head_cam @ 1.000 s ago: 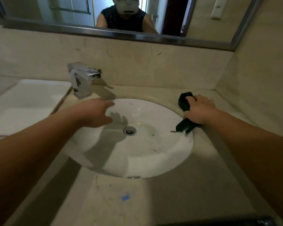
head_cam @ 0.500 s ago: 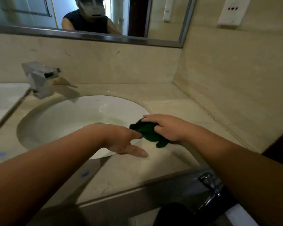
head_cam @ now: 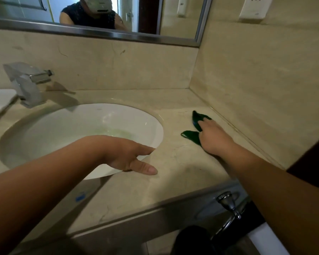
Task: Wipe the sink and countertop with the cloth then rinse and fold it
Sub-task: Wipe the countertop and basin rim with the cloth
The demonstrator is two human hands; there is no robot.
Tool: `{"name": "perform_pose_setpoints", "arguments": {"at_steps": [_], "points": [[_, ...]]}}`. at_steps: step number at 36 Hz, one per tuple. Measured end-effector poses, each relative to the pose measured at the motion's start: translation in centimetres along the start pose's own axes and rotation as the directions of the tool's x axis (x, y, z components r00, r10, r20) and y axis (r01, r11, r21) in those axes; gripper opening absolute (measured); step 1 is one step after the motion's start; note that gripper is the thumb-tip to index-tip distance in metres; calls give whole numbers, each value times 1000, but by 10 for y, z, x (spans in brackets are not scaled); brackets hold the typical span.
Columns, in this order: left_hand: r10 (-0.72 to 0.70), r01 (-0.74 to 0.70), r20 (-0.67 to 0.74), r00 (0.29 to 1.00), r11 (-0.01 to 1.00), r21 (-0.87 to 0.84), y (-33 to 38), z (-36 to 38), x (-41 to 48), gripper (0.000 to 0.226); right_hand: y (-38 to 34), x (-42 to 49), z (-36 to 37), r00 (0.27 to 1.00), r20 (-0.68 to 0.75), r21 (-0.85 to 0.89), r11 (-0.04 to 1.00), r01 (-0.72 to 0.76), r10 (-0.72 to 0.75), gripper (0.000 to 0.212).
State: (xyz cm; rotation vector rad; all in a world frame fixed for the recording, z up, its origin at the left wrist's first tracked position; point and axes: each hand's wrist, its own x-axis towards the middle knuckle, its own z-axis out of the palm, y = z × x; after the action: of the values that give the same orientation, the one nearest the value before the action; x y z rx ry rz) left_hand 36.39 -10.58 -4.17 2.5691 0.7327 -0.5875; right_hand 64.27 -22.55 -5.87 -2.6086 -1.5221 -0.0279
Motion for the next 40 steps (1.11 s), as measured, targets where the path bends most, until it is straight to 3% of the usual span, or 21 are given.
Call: {"name": "perform_pose_setpoints", "arguments": {"at_steps": [4,7,9,13,15,18,20,26,34,37,40], "points": [[-12,12,8,1000,1000,9,8,-2,-3,114,-70,-14,-4,978,44,102,975,197,-202,49],[-55,55,6,998,998,41,16,-4,-7,108,-108,-25,-11,948,95,315,913,261,-303,52],[-55,56,-18,998,997,62,19,-3,-12,101,-110,-29,-17,967,59,411,889,201,-246,55],[-27,32,-69,997,997,76,18,5,-21,95,-66,-35,-44,1000,-12,618,786,-2,11,49],[-32,40,-84,996,995,96,18,8,-22,99,-27,-37,-57,995,24,545,833,-97,100,46],[-26,36,-94,995,994,103,18,9,-21,99,31,-42,-55,971,60,248,938,-241,233,53],[-23,33,-89,996,993,110,16,8,-19,103,52,-48,-38,963,127,124,960,-251,236,54],[-35,47,-97,995,992,120,17,7,-16,106,18,-60,-10,991,43,132,983,-131,126,46],[-49,60,-82,995,989,139,26,5,-21,103,-102,-76,1,967,107,184,960,209,-231,56],[-33,46,-91,995,989,139,29,8,-24,91,-111,-75,-7,931,166,232,930,285,-326,58],[-34,49,-105,994,989,142,28,11,-27,91,-93,-75,-20,942,141,234,934,269,-306,61]]}}
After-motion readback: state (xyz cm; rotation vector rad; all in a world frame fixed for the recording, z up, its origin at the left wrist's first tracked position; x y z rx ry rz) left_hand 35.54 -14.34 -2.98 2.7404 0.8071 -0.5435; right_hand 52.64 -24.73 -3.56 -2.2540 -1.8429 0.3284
